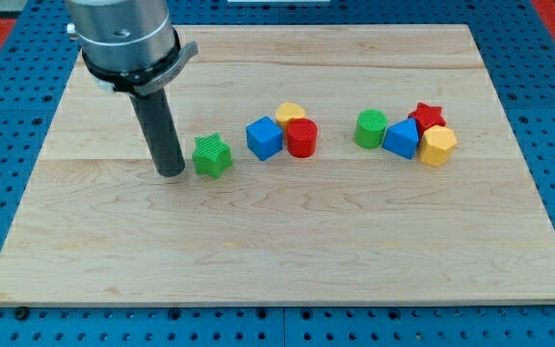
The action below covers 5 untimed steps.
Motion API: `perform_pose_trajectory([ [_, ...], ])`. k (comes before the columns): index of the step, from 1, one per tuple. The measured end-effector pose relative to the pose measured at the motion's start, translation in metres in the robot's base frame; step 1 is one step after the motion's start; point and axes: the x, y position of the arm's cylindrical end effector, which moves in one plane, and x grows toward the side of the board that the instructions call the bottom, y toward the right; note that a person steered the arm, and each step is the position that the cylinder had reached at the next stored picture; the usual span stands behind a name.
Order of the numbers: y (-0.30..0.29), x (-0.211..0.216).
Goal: Put the green star at the top of blue cube
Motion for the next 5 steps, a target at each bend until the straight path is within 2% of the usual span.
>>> perform_pose_trajectory([
  [1,0.020,0.012],
  [2,0.024,0.055],
  [3,0.062,0.050],
  [4,0.069,0.018],
  [5,0.022,0.008],
])
